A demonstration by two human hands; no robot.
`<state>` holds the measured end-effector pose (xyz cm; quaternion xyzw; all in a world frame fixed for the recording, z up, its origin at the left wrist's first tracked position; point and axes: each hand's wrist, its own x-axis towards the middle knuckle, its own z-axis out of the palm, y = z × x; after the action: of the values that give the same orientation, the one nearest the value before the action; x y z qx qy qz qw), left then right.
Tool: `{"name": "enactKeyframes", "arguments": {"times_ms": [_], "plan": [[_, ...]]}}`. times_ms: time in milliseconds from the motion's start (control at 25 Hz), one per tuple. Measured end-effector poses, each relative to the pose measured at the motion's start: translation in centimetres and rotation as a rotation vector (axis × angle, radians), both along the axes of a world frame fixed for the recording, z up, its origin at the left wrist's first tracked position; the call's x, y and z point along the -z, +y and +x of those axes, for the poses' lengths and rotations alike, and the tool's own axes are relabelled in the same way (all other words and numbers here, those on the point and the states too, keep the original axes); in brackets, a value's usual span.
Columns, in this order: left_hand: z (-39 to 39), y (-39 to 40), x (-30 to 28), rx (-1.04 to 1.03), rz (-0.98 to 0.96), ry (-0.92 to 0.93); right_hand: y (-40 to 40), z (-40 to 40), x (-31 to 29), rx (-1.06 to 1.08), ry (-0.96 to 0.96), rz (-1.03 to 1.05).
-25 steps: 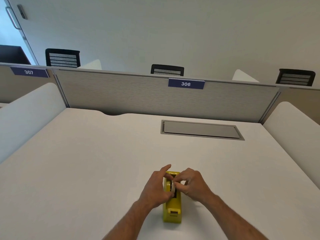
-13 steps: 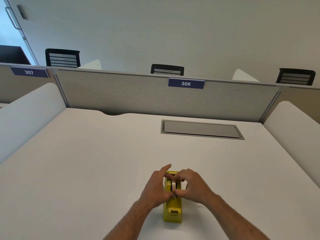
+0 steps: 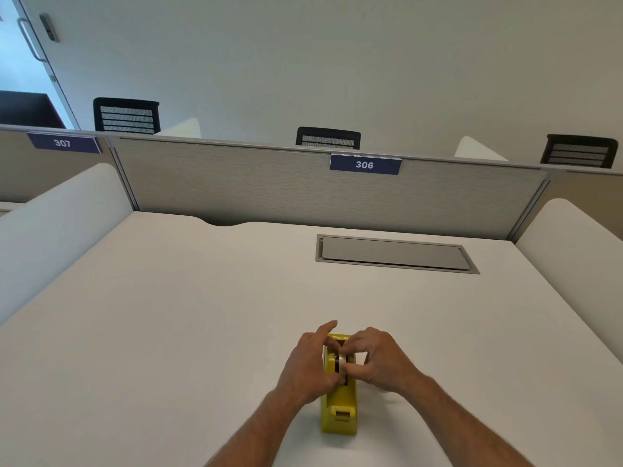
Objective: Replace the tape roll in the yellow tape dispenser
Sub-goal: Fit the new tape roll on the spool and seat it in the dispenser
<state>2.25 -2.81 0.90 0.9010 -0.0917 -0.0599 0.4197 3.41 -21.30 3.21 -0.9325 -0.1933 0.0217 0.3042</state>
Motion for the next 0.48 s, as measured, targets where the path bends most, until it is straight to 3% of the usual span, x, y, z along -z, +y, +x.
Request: {"name": "enactKeyframes", "arguments": {"times_ms": [480], "plan": [[0.16,0.16,0.10,0.023,0.011,-0.004,-0.07,0.29,-0.25,-0.026,0.016,-0.042]]}}
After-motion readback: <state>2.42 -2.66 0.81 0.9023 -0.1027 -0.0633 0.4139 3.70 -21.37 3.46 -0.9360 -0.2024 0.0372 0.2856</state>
